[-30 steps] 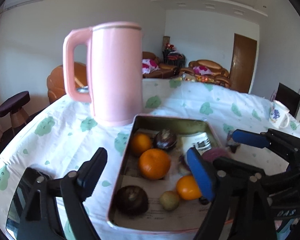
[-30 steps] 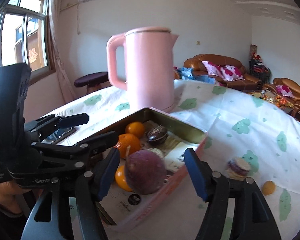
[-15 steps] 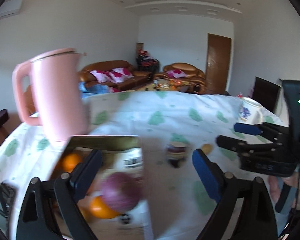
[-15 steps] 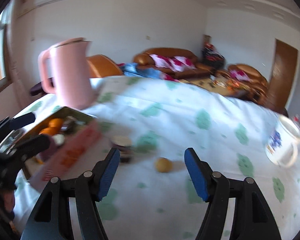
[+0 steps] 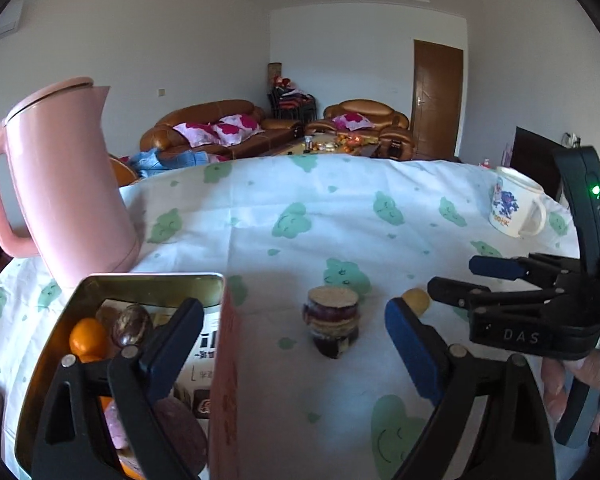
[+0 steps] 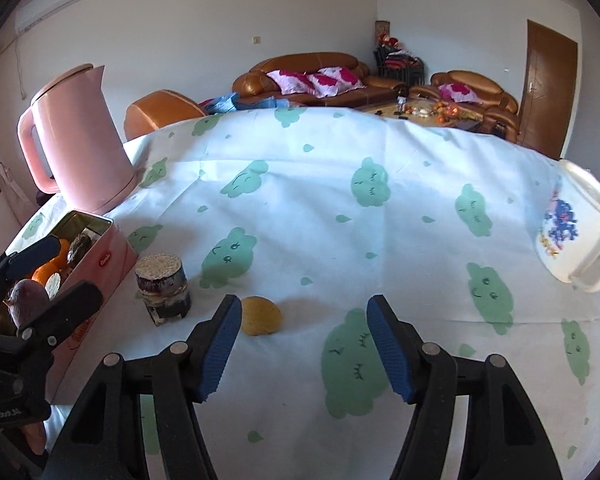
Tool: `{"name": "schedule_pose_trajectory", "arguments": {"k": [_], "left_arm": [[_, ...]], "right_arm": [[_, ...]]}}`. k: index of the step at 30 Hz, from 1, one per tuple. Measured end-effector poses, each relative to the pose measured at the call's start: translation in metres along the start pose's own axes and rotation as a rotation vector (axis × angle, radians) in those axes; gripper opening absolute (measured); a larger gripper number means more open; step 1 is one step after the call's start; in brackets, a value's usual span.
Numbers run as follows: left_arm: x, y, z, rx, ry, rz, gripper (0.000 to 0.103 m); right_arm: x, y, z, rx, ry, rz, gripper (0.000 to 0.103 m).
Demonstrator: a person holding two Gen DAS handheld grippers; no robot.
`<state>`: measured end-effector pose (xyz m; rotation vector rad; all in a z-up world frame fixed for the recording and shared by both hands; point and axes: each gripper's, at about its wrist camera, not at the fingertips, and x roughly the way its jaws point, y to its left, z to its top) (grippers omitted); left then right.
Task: Organize fruits
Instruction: 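Grasp the small yellow fruit with the right gripper while the left grasps the brown jar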
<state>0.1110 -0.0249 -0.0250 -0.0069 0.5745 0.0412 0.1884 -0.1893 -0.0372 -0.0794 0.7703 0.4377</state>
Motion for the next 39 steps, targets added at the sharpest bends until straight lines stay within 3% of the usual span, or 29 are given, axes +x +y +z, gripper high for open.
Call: {"name": "schedule_pose_trajectory", "arguments": {"k": [4, 10, 18, 27, 31, 37, 39], "left_arm": [[0.000, 0.011, -0.001, -0.008, -0.011, 0.074, 0.099], [0.002, 0.009, -0.002, 0.016, 0.003, 0.051, 0.100], [0.005, 0.008, -0.002, 0.004, 0.014, 0.033, 0.100], [0.019, -0.012, 0.004, 0.052, 0.060, -0.038, 0.098], [0.036, -0.020, 0.005, 0.057, 0.124, -0.091, 0.085], [0.058, -0.031, 0.002, 0.087, 0.209, -0.107, 0.061], [0.062, -0.033, 0.004, 0.084, 0.214, -0.104, 0.060]], "right_arm": [[0.012, 0.008, 0.002, -0.019, 0.039, -0.006, 0.059], [0.023, 0.017, 0.003, -0.024, 0.067, 0.043, 0.057], [0.034, 0.023, -0.002, -0.055, 0.115, 0.106, 0.027], [0.011, 0.013, -0.010, -0.038, 0.046, 0.017, 0.027], [0.007, 0.002, -0.011, 0.012, 0.034, 0.026, 0.027], [0.004, 0.000, -0.011, 0.025, 0.020, 0.020, 0.027], [0.004, -0.001, -0.011, 0.027, 0.021, 0.023, 0.027]]}}
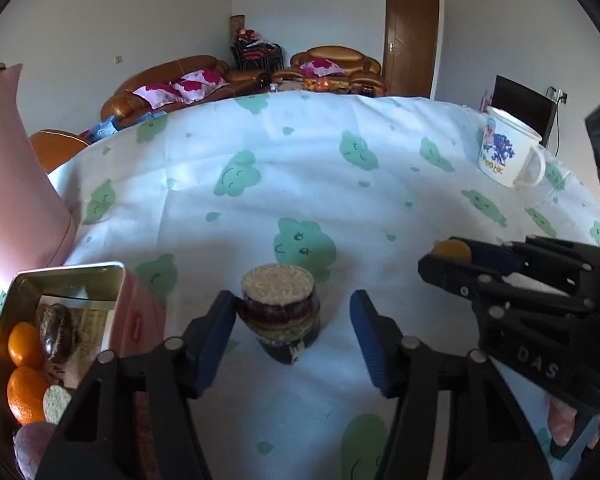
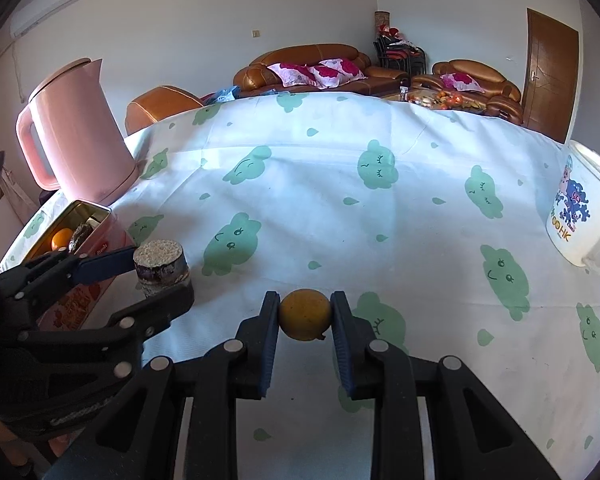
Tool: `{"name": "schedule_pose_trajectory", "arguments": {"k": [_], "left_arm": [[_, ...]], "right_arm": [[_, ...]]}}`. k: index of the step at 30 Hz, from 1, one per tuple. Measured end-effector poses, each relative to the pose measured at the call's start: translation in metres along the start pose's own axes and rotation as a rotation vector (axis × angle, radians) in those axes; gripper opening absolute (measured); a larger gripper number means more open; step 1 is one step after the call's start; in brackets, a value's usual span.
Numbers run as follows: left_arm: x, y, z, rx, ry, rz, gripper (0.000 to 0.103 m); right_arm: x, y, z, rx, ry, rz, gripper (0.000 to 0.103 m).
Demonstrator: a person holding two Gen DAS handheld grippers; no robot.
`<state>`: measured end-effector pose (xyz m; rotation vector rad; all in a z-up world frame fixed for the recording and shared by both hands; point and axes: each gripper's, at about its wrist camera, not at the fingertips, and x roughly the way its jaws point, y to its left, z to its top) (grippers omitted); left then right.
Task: Organize fruits
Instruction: 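Grasp the small yellow fruit with the right gripper while the left grasps the brown jar, then lift the brown jar with the left gripper while the right lifts the yellow fruit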
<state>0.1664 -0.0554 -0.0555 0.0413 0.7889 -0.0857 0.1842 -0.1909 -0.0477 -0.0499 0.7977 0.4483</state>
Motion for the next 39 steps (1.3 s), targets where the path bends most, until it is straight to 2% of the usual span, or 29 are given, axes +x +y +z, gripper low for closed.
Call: {"name": "schedule_pose_trajectory", "arguments": {"k": [1, 4, 13, 39], "left_arm": [[0.001, 0.000, 0.001, 0.000, 0.001, 0.001, 0.059], [0.006, 0.004, 0.002, -0.017, 0.020, -0.008, 0.045], [0.005, 0.007, 0.002, -0.027, 0.011, -0.032, 0.045], [-0.025, 0.004, -0.001, -0.011, -0.145, 0.001, 0.045]], "right_arm": [[0.000, 0.000, 0.000, 0.001, 0.002, 0.004, 0.027], [0.001, -0.001, 0.000, 0.004, 0.004, 0.023, 0.028], [-0.003, 0.003, -0.001, -0.012, -0.022, 0.028, 0.028], [-0.022, 0.009, -0.003, -0.050, -0.128, 0.036, 0.028]]}}
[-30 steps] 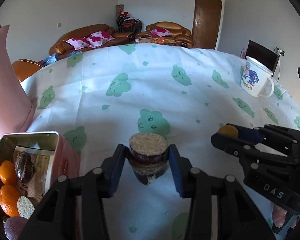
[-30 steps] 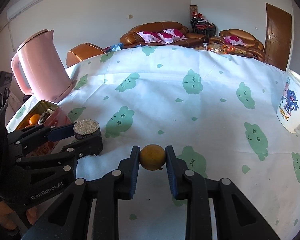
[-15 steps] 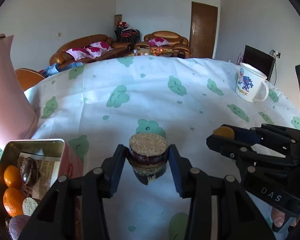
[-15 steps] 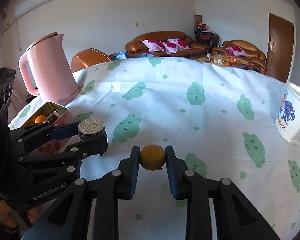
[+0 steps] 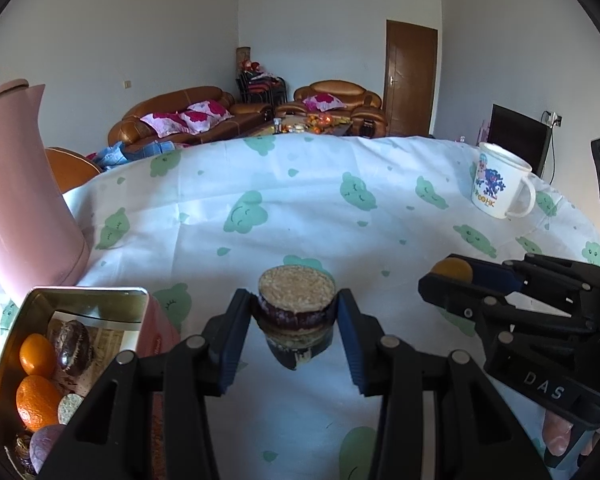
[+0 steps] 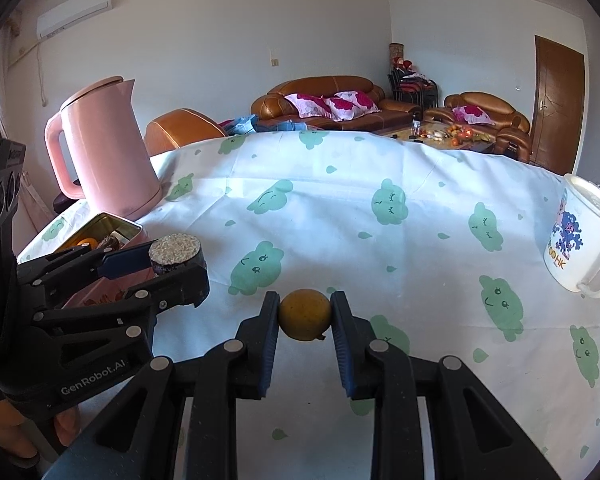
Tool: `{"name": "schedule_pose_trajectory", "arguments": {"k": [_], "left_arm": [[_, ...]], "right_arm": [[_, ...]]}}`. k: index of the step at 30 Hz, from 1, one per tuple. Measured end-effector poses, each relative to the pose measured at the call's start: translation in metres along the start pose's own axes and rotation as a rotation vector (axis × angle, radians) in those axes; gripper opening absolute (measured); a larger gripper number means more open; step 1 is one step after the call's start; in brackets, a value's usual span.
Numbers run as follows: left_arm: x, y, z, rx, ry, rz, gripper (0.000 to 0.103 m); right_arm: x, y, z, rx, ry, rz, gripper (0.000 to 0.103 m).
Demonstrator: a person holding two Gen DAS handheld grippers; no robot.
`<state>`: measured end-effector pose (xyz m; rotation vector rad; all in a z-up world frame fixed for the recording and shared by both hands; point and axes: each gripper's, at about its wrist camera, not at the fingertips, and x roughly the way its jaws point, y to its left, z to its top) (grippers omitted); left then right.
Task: Organize fruits
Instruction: 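Lift the brown jar with the left gripper while the right lifts the yellow fruit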
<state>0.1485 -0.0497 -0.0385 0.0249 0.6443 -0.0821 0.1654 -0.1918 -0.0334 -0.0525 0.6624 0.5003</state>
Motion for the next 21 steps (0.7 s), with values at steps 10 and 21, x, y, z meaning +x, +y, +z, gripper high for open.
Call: {"name": "schedule_pose_trajectory", "arguments": {"k": [10, 21], "left_arm": [[-0.009, -0.005, 0.000, 0.028, -0.049, 0.028, 0.045], [-0.019, -0.002, -0.002, 0.014, -0.093, 0.037, 0.045]], "right_arm": [[-0.008, 0.000, 0.000, 0.001, -0.047, -0.002, 0.028], [-0.015, 0.001, -0.001, -0.004, -0.088, -0.001, 0.028]]}}
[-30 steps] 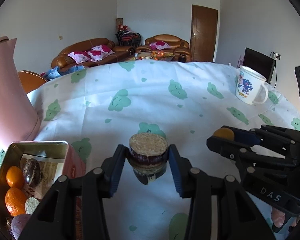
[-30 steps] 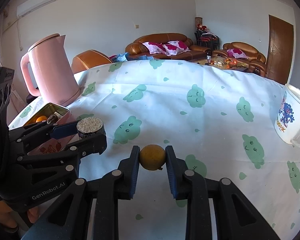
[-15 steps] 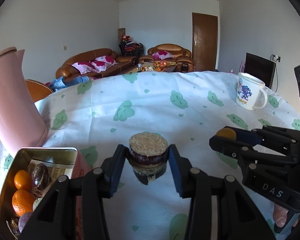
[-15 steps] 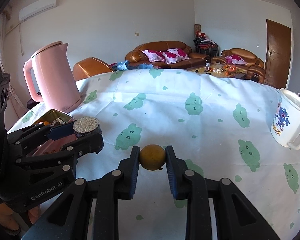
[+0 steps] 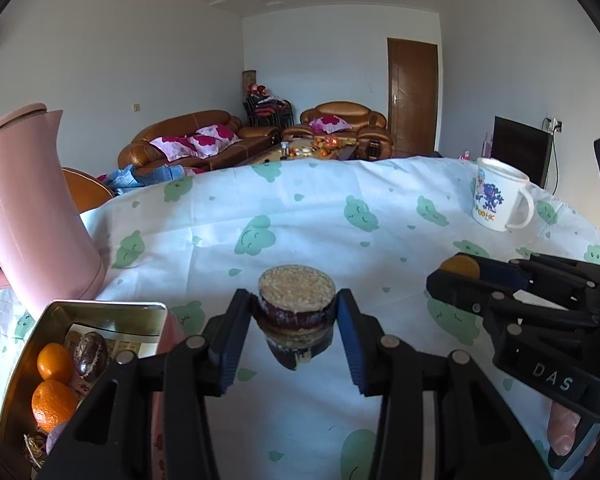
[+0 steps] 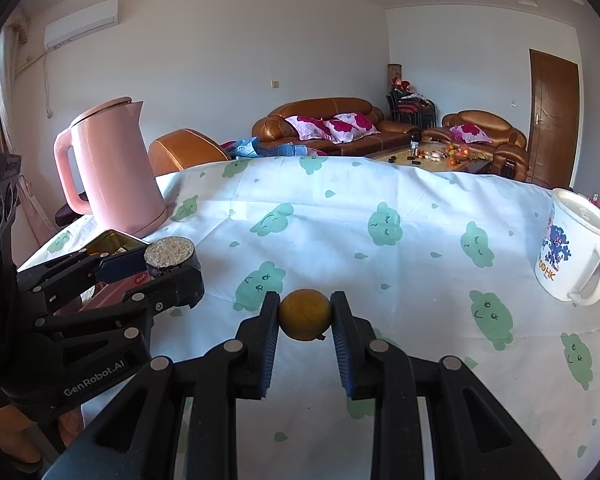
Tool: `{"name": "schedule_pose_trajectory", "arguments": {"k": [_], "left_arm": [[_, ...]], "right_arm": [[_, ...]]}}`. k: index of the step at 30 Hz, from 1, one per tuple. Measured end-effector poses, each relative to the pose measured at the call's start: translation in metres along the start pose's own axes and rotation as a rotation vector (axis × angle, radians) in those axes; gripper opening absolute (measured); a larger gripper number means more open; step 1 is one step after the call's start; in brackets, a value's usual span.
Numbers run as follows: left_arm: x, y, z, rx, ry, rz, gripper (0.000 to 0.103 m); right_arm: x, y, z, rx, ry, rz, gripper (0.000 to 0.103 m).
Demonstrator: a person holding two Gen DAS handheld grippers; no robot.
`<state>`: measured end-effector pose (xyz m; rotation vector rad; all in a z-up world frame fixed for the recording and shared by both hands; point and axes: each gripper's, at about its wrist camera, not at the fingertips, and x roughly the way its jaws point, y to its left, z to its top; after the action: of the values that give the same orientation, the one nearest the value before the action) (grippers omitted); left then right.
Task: Organize fruits
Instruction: 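Lift the brown jar with the left gripper while the right lifts the yellow fruit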
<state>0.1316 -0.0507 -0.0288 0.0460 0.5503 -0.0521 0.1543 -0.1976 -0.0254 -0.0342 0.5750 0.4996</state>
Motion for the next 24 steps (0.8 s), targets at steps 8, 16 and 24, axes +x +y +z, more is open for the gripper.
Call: {"name": "schedule_pose_trajectory", "arguments": {"k": [8, 16, 24], "left_arm": [[-0.006, 0.000, 0.000, 0.000, -0.035, 0.008, 0.045], [-0.014, 0.003, 0.000, -0.015, -0.074, 0.012, 0.045], [-0.021, 0.002, -0.001, -0.012, -0.105, 0.018, 0.045]], "right_arm": [[-0.004, 0.001, 0.000, -0.006, -0.026, -0.005, 0.028], [-0.010, 0.003, -0.001, -0.017, -0.059, -0.010, 0.028], [-0.017, 0.007, -0.002, -0.038, -0.094, -0.019, 0.027]]}}
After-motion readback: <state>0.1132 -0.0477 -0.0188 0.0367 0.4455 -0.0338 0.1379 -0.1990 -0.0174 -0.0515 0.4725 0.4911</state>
